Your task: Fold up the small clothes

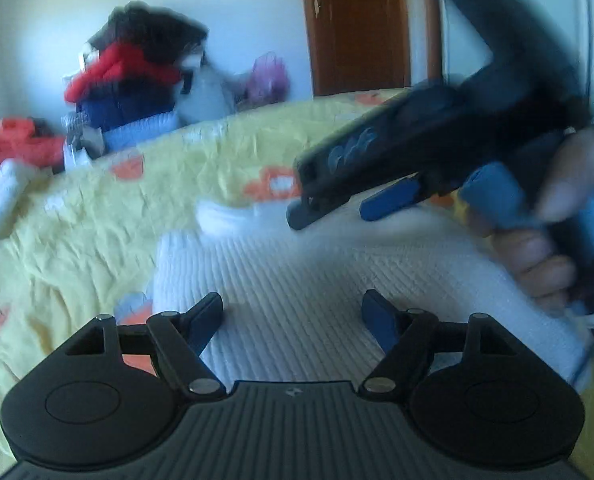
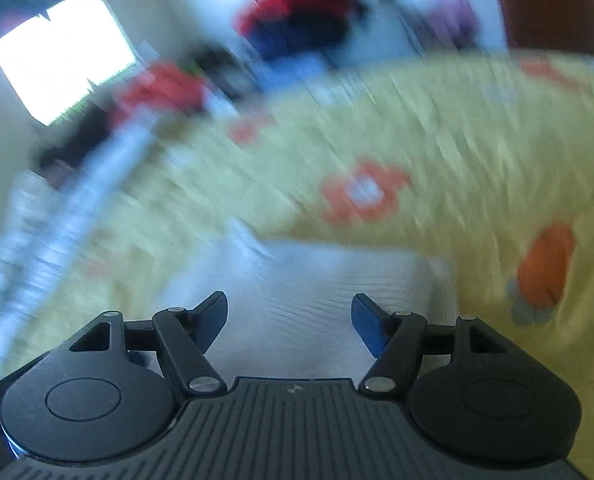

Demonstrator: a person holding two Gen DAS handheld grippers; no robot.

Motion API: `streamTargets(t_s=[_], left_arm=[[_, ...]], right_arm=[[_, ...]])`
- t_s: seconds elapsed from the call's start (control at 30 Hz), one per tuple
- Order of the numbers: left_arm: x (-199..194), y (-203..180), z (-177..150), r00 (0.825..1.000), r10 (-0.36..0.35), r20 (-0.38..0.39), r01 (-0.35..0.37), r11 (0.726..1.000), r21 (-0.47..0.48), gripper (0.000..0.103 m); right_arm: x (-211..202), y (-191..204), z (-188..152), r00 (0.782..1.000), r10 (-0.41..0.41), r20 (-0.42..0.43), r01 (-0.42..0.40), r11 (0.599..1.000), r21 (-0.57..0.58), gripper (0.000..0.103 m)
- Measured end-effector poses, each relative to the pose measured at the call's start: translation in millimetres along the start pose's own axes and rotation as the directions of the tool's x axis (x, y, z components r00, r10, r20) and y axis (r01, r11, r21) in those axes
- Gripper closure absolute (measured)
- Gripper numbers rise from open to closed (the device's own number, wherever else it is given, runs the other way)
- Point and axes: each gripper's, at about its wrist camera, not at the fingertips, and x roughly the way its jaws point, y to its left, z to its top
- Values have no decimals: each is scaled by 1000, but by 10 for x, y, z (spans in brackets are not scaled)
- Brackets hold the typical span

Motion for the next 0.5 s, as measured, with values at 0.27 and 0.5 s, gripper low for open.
streamTargets(t_s=[0.27,0.5], left_arm=[[175,-25,-100,998,43,49,-39,995,-90,25],[-28,41,-95,998,12,60,-5,994,-111,25]], right_arm=[[346,-42,8,997,-67,36,72,980,-183,39],[-114,-25,1,992,-93,91,98,994,-54,49]])
